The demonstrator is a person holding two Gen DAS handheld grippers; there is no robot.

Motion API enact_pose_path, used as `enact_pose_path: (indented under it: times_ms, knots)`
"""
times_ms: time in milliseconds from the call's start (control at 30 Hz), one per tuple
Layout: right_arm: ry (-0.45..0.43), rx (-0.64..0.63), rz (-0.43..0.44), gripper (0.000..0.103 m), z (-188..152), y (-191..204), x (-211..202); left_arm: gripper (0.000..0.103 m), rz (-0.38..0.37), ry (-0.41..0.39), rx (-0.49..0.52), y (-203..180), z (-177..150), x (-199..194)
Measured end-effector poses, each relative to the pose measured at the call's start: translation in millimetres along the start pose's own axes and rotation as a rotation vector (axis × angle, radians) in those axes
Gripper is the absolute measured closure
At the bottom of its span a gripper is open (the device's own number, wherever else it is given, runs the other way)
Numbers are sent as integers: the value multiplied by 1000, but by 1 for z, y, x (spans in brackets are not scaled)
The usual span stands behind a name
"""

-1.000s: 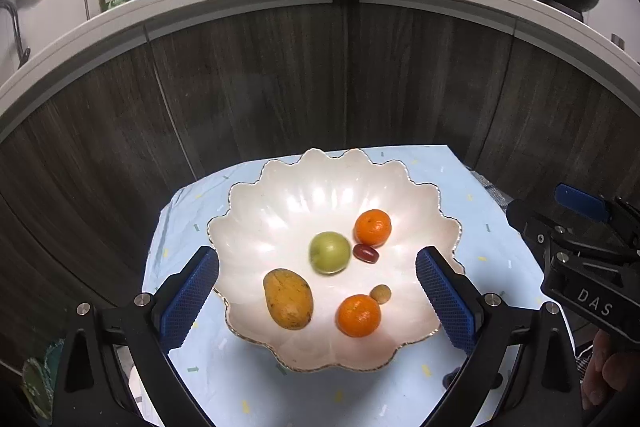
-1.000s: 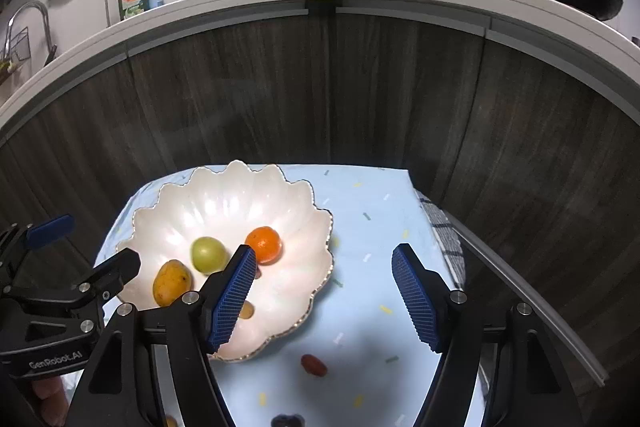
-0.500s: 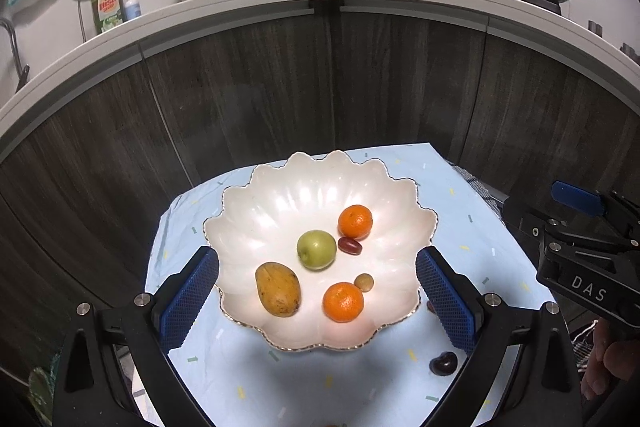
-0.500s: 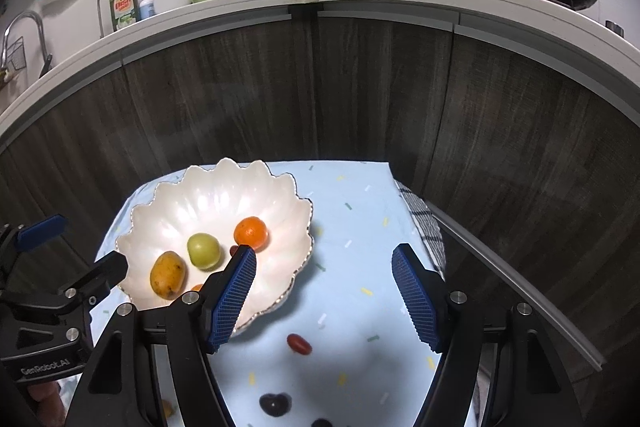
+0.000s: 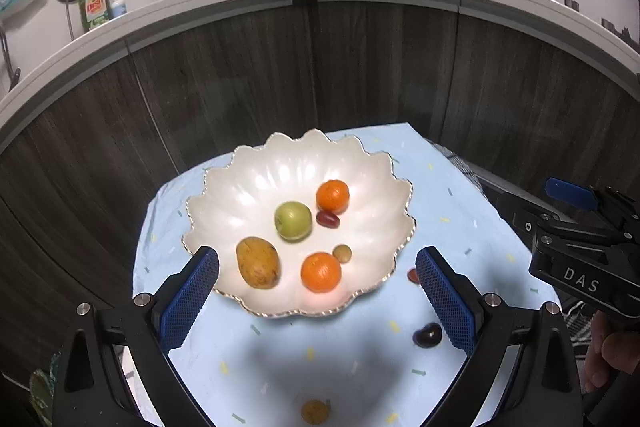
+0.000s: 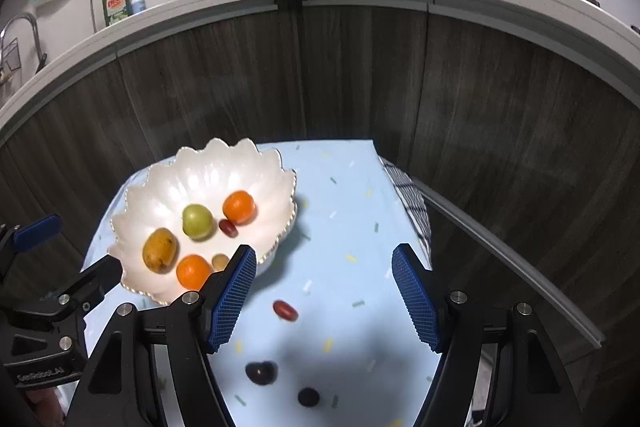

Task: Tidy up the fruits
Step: 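Withdraw both open tools back from the white bowl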

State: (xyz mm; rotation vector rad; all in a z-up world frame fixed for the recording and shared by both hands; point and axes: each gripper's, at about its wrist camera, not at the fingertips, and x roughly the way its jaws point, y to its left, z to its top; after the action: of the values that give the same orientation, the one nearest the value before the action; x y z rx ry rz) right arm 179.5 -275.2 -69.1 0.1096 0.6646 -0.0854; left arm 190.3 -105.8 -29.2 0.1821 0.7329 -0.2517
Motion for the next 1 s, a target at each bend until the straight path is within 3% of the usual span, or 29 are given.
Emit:
enact_pose_path:
  times_ms: [333,1000]
  knots:
    - [47,6,-16,32,-26,-6,3,3,-26,12,44,-13,-20,0]
    - [116,-9,-8,32,-66,-3,6,3,2,21,72,-17,-58,-3]
